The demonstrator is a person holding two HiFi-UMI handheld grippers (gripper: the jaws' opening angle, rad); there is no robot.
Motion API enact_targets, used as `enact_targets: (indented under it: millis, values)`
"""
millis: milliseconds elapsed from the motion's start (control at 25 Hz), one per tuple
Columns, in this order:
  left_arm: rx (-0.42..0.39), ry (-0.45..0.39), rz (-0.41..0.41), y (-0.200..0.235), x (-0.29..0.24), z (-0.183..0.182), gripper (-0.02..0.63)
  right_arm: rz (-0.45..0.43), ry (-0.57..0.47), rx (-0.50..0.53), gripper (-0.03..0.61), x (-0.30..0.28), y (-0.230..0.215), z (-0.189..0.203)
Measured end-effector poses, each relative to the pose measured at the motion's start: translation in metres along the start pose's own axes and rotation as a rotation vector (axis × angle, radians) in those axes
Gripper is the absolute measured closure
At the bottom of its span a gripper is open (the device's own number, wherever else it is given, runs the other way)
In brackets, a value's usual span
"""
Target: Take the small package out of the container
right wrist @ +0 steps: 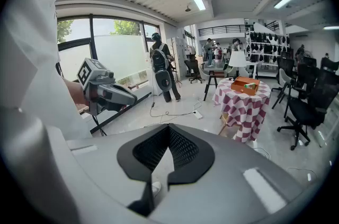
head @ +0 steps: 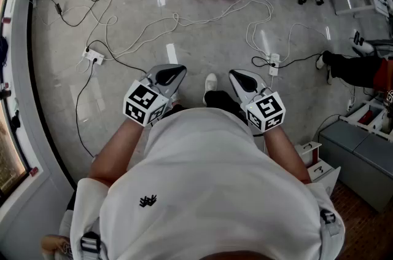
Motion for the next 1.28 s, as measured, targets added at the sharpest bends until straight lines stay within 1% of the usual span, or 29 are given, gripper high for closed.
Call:
enact_targets:
  millis: [120, 200, 320, 440, 640, 760, 880, 1000, 1120, 1280]
  values:
    - [-0.039, -0.004, -0.011, -0.011, -0.015, -0.011, 0.558, -0.011, -0.01, -0.012, 0.578, 0.01, -0.013, 0.008]
    - [-0.042, -0.01, -0.018, -0.02, -0.029, -0.019, 0.558, -0.019, -0.022, -0.019, 0.578, 0.016, -0.027, 0.011]
    - [-0.038, -0.008, -0.03, -0.039, -0.063, -0.031, 0.558, -0.03, -0.037, 0.007, 0.578, 0.031, -0.056, 0.012]
    - [-0.038, -0.002, -0.039, -0.068, -0.109, -0.048, 0.558, -0.053, -0.044, 0.016, 0.578, 0.057, -0.094, 0.017]
    - [-0.065, -0.018, -0.071, -0.109, -0.191, -0.093, 0.557, -0.081, -0.028, 0.036, 0.578, 0.103, -0.174, 0.028]
    - [-0.08, -0.006, -0.087, -0.129, -0.229, -0.109, 0.534, -0.088, -0.033, 0.038, 0.577, 0.127, -0.212, 0.033]
    - [-0.071, 0.001, -0.085, -0.144, -0.259, -0.121, 0.516, -0.08, -0.048, 0.025, 0.577, 0.141, -0.246, 0.037]
    - [-0.073, 0.019, -0.073, -0.146, -0.279, -0.131, 0.511, -0.067, -0.068, -0.018, 0.575, 0.142, -0.272, 0.039]
    - [-0.075, 0.031, -0.056, -0.135, -0.294, -0.141, 0.511, -0.06, -0.075, -0.06, 0.565, 0.132, -0.292, 0.035]
    - [-0.07, 0.031, -0.028, -0.107, -0.325, -0.15, 0.511, -0.048, -0.066, -0.049, 0.558, 0.115, -0.321, 0.019]
Point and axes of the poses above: the fingertips, and each gripper's own axes: x backward along the fingers, y to its left, z out of its underside, the point moved 4 cm from there along x, backward along the fingers, and after that the axes turned 6 degrees about -x, right-handed, at the moved point
